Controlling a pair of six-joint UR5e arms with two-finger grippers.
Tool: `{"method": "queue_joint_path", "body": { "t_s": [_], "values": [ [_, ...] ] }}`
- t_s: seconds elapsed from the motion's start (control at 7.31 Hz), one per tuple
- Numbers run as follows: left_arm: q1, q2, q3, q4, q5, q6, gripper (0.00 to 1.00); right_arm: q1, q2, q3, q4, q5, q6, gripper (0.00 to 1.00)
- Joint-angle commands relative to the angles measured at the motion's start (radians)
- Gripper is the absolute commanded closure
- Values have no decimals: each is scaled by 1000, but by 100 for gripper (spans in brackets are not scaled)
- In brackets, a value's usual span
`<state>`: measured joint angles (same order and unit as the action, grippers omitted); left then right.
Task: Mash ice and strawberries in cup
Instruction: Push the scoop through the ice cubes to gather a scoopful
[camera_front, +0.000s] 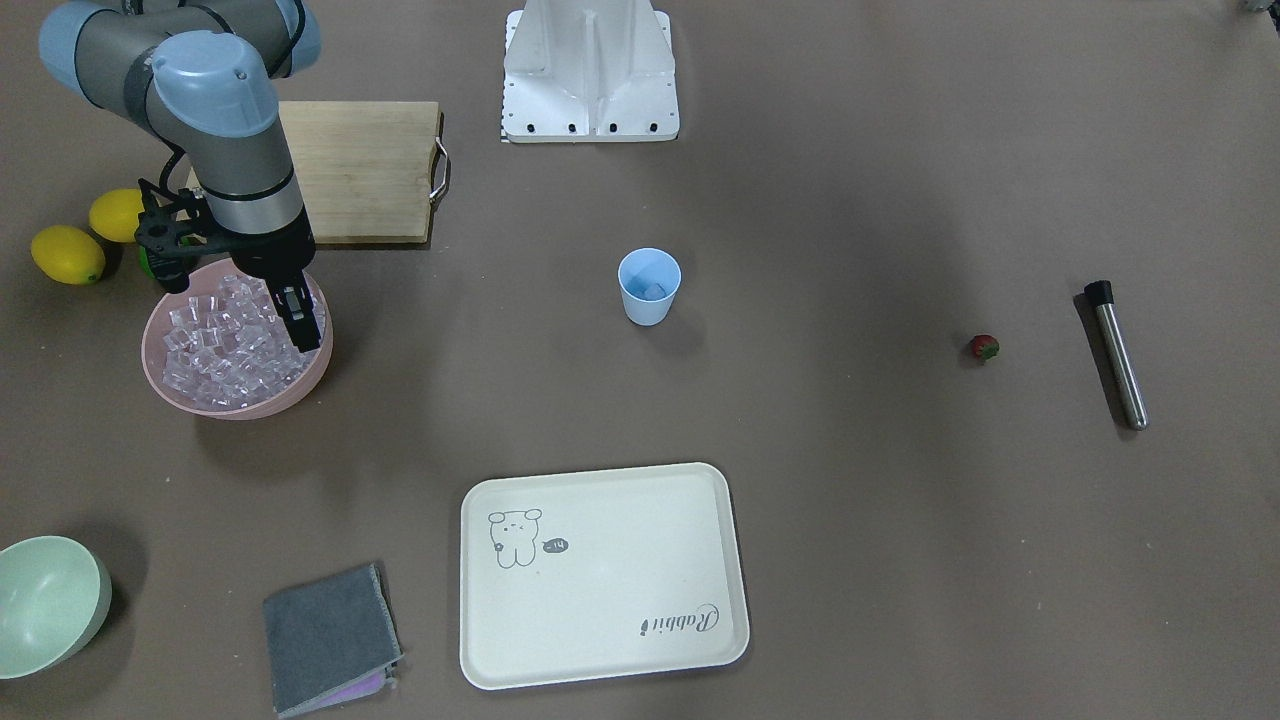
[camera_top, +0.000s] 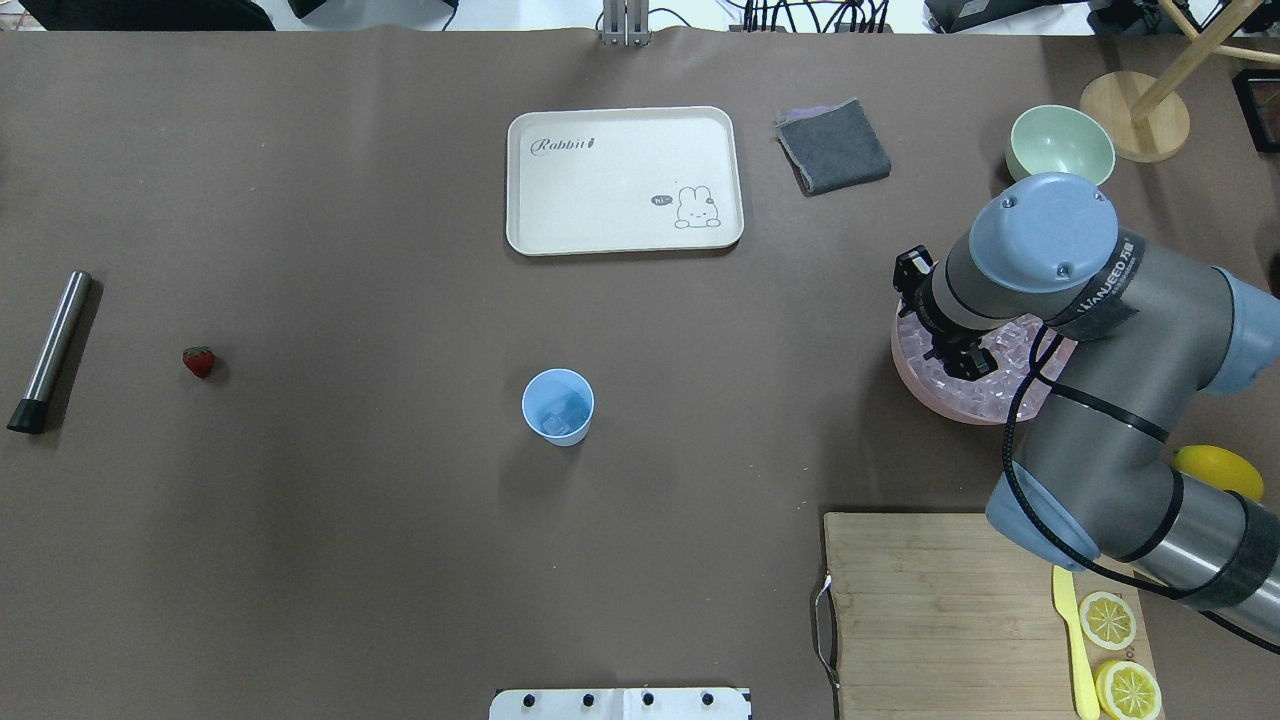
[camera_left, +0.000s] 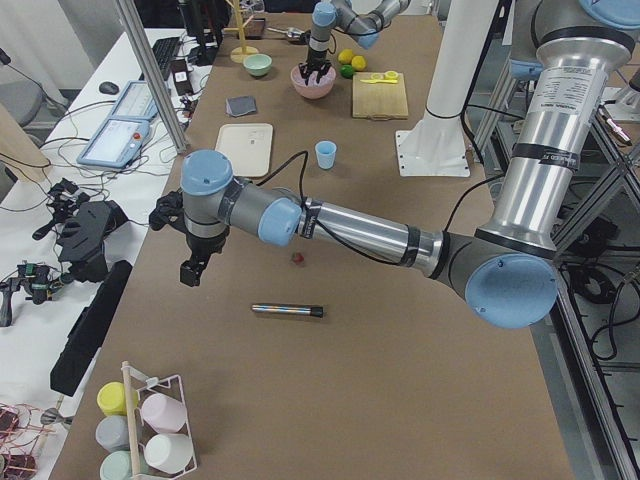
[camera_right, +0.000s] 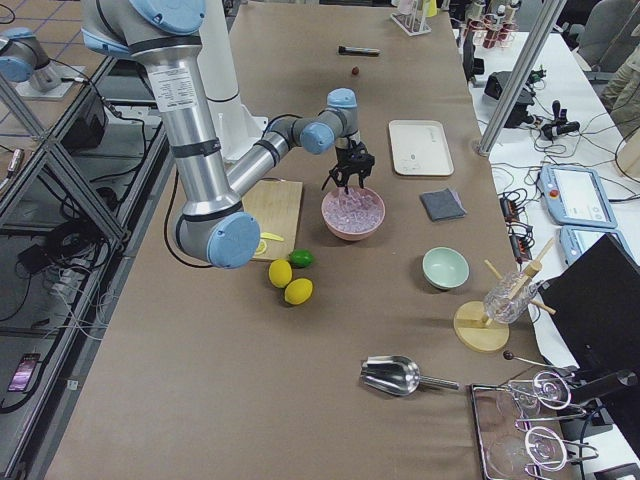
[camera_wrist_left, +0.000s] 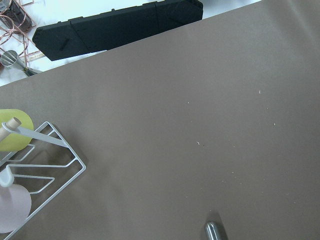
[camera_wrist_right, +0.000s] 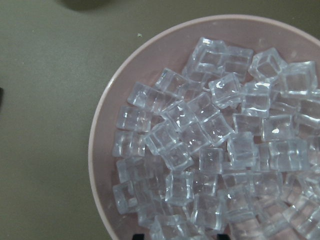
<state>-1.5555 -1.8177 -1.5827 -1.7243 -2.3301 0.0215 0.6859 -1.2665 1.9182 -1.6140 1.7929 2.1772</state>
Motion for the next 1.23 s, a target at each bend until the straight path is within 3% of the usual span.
{"method": "queue_joint_path", "body": {
  "t_s": [0.0, 0.41, 1.09],
  "values": [
    [0, -2, -5, 0, 2, 0, 2, 3, 12, 4, -76, -1, 13, 42],
    [0, 0, -17, 0, 2, 2, 2, 9, 18, 16, -139, 13, 15, 41],
    [0, -2, -11, -24, 26, 3, 2, 7, 45, -30, -138, 20, 15, 39]
  ]
}}
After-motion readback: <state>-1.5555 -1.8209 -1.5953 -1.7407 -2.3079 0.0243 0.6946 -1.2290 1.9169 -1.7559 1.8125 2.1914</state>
